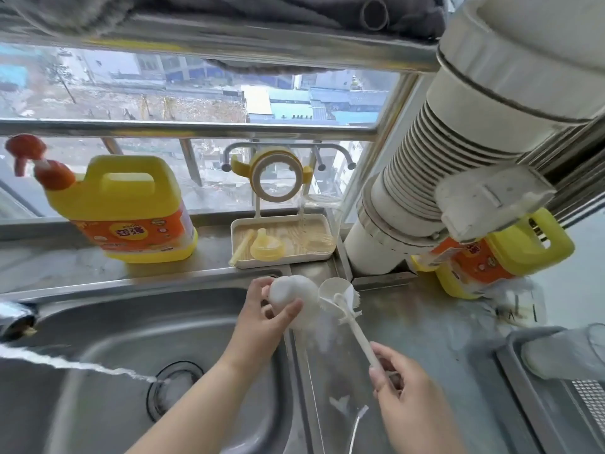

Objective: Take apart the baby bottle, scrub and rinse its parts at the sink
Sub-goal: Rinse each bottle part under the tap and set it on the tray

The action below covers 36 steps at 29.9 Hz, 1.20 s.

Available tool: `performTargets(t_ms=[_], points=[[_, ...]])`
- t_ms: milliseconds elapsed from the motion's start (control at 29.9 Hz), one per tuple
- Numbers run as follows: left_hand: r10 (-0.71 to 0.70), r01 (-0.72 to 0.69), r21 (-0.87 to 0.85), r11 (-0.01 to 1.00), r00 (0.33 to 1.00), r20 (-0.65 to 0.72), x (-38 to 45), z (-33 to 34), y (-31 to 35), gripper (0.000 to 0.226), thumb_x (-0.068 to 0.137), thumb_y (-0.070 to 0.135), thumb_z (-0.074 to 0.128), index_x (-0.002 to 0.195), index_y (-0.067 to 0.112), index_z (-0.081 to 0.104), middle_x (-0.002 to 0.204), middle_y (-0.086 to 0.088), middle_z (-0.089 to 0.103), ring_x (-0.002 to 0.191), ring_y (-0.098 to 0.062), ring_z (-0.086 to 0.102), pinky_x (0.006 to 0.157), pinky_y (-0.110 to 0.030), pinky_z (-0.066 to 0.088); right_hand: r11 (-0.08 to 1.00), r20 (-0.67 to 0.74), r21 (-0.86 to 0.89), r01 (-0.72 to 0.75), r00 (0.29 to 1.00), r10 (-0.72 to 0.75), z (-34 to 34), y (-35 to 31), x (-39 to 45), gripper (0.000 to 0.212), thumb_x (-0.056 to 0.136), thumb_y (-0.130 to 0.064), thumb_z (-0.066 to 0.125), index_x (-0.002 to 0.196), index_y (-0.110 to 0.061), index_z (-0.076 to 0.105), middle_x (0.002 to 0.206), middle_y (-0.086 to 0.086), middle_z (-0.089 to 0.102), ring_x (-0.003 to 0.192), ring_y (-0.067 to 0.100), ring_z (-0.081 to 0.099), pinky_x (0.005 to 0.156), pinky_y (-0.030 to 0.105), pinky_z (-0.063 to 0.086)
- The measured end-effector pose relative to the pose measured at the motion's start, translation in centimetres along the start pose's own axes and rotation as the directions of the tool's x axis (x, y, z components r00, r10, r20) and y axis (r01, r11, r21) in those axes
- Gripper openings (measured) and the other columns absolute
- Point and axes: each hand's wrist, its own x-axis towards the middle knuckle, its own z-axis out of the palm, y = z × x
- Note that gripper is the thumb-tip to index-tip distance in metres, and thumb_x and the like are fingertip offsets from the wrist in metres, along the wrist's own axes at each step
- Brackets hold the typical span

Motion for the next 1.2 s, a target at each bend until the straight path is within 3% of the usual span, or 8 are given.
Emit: performTargets(t_ms=[134, 267, 434, 568, 735, 936, 1069, 1203], points=[[-0.055, 0.053, -0.118, 0.992, 0.998, -0.016, -2.5, -3.6, 1.1, 0.062, 0.058, 0.032, 0.077, 0.110, 0.026, 0.044, 0.106, -0.011, 0.058, 0.082, -0.015, 0.060, 0.061, -0.015, 0.049, 0.991, 0.111, -0.051, 0.123, 0.987, -0.117, 1.3, -2.0, -0.5, 0.043, 0.087, -0.007, 0.059, 0.109, -0.044, 0.055, 0.088, -0.014, 0.059, 0.093, -0.009, 0.052, 0.069, 0.003, 0.041], [-0.145, 0.141, -0.092, 0.986, 0.988, -0.042, -4.8, -8.7, 1.0, 0.077, 0.042, 0.037, 0.079, 0.109, 0.032, 0.041, 0.110, -0.009, 0.054, 0.086, -0.019, 0.062, 0.065, -0.025, 0.052, 0.963, 0.252, -0.105, 0.248, 0.943, -0.216, 3.9, -4.6, -1.0, 0.043, 0.087, -0.008, 0.057, 0.103, -0.047, 0.051, 0.092, -0.015, 0.056, 0.093, -0.011, 0.050, 0.072, 0.005, 0.040], [-0.235, 0.222, -0.175, 0.959, 0.970, -0.062, -8.3, -15.4, 0.4, 0.080, 0.041, 0.026, 0.087, 0.115, 0.014, 0.057, 0.107, -0.016, 0.067, 0.089, -0.024, 0.068, 0.075, -0.035, 0.052, 0.955, 0.354, -0.093, 0.283, 0.906, -0.234, 8.4, -8.4, -2.7, 0.039, 0.087, -0.013, 0.057, 0.089, -0.051, 0.050, 0.088, -0.014, 0.063, 0.075, -0.002, 0.054, 0.073, 0.012, 0.041], [-0.254, 0.225, -0.274, 0.935, 0.964, -0.076, -10.4, -19.2, 0.2, 0.082, 0.040, 0.018, 0.086, 0.116, 0.009, 0.058, 0.102, -0.017, 0.069, 0.084, -0.025, 0.068, 0.065, -0.031, 0.055, 0.957, 0.392, -0.074, 0.282, 0.890, -0.232, 11.3, -10.9, -4.4, 0.025, 0.090, -0.024, 0.056, 0.081, -0.048, 0.052, 0.078, -0.037, 0.056, 0.072, -0.006, 0.054, 0.065, 0.014, 0.042], [-0.214, 0.184, -0.333, 0.925, 0.975, -0.057, -11.6, -22.2, 0.3, 0.096, 0.030, 0.025, 0.096, 0.117, 0.007, 0.059, 0.102, -0.019, 0.069, 0.087, -0.028, 0.066, 0.065, -0.034, 0.055, 0.965, 0.414, -0.075, 0.249, 0.889, -0.197, 12.8, -13.0, -5.9, 0.026, 0.091, -0.033, 0.053, 0.081, -0.057, 0.050, 0.075, -0.012, 0.063, 0.074, 0.002, 0.059, 0.068, 0.017, 0.045], [-0.203, 0.136, -0.342, 0.930, 0.965, -0.166, -12.1, -23.8, 0.7, 0.045, 0.062, 0.024, 0.081, 0.102, 0.012, 0.066, 0.094, -0.012, 0.069, 0.069, -0.018, 0.066, 0.051, -0.030, 0.051, 0.959, 0.474, -0.103, 0.262, 0.861, -0.184, 13.1, -14.1, -6.6, 0.032, 0.090, -0.014, 0.056, 0.079, -0.044, 0.055, 0.071, -0.015, 0.065, 0.068, -0.007, 0.055, 0.062, 0.009, 0.041], [-0.145, 0.110, -0.246, 0.963, 0.981, -0.127, -11.9, -24.0, 0.5, 0.066, 0.048, 0.021, 0.079, 0.108, 0.019, 0.054, 0.084, -0.011, 0.069, 0.071, -0.017, 0.065, 0.062, -0.026, 0.050, 0.942, 0.458, -0.104, 0.319, 0.856, -0.239, 14.2, -15.0, -7.0, 0.025, 0.091, -0.016, 0.055, 0.087, -0.040, 0.062, 0.073, -0.008, 0.064, 0.068, -0.003, 0.054, 0.059, 0.011, 0.041], [-0.144, 0.117, -0.200, 0.973, 0.982, -0.124, -11.5, -24.4, 0.4, 0.059, 0.056, 0.000, 0.064, 0.115, 0.006, 0.056, 0.083, -0.012, 0.068, 0.076, -0.020, 0.061, 0.070, -0.028, 0.048, 0.872, 0.504, -0.231, 0.432, 0.819, -0.273, 15.0, -16.0, -7.3, 0.022, 0.093, -0.042, 0.047, 0.109, -0.046, 0.062, 0.085, -0.009, 0.061, 0.084, 0.006, 0.057, 0.073, 0.025, 0.046]])
